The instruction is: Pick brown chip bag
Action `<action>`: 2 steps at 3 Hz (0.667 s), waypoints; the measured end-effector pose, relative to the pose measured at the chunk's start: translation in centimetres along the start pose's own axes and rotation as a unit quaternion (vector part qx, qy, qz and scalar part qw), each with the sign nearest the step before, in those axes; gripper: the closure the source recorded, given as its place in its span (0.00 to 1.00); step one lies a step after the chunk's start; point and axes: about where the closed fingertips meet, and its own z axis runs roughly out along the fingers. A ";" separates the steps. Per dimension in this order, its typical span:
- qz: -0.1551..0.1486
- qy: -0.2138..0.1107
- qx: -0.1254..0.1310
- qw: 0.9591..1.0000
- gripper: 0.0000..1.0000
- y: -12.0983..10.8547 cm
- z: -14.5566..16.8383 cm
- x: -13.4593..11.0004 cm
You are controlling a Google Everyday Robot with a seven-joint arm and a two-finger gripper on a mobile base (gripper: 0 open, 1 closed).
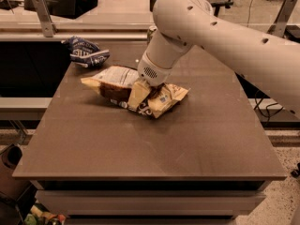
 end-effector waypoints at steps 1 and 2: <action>0.000 0.000 0.000 1.000 1.00 0.0 -0.5 -0.2; 0.000 0.000 0.000 1.000 1.00 0.1 -0.6 -0.3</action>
Offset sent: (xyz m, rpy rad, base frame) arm 0.0000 0.0000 0.0031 0.0000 0.0000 0.0000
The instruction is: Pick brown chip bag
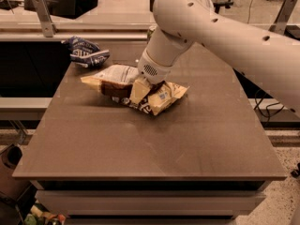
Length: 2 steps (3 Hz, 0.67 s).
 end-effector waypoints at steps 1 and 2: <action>-0.013 -0.016 -0.008 1.000 1.00 0.2 -0.5 -0.3; -0.034 -0.040 -0.019 0.998 1.00 0.1 -2.0 -0.8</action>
Offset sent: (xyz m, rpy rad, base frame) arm 0.0040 -0.0064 0.0503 0.1506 -0.0636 0.1293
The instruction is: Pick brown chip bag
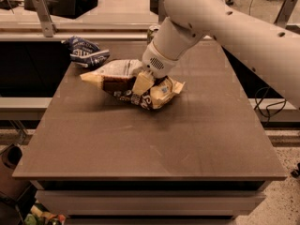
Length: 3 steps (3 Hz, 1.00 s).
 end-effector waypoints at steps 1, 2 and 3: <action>-0.020 -0.017 -0.002 1.000 1.00 -0.3 -1.9 -0.9; -0.040 -0.024 0.007 0.999 1.00 -0.6 -4.6 -2.0; -0.058 -0.030 0.022 0.998 1.00 -0.7 -8.2 -3.1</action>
Offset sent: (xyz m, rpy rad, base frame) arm 0.0128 -0.0176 0.0907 0.0395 -0.1176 0.0816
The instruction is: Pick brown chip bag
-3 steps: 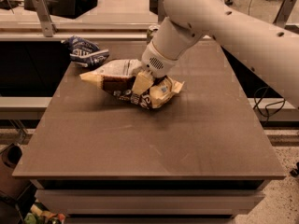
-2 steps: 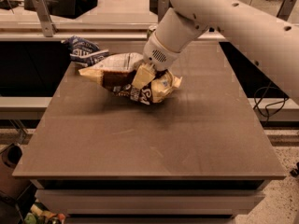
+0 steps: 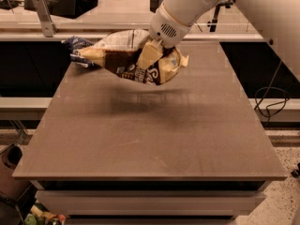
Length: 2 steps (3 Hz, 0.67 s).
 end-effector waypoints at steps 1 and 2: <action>-0.019 -0.010 0.018 1.000 1.00 -0.2 -3.7 -1.2; -0.033 -0.023 0.040 0.998 1.00 -0.7 -7.1 -2.3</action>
Offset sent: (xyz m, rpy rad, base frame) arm 0.0009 -0.0367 0.1106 0.0179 -0.1637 0.0169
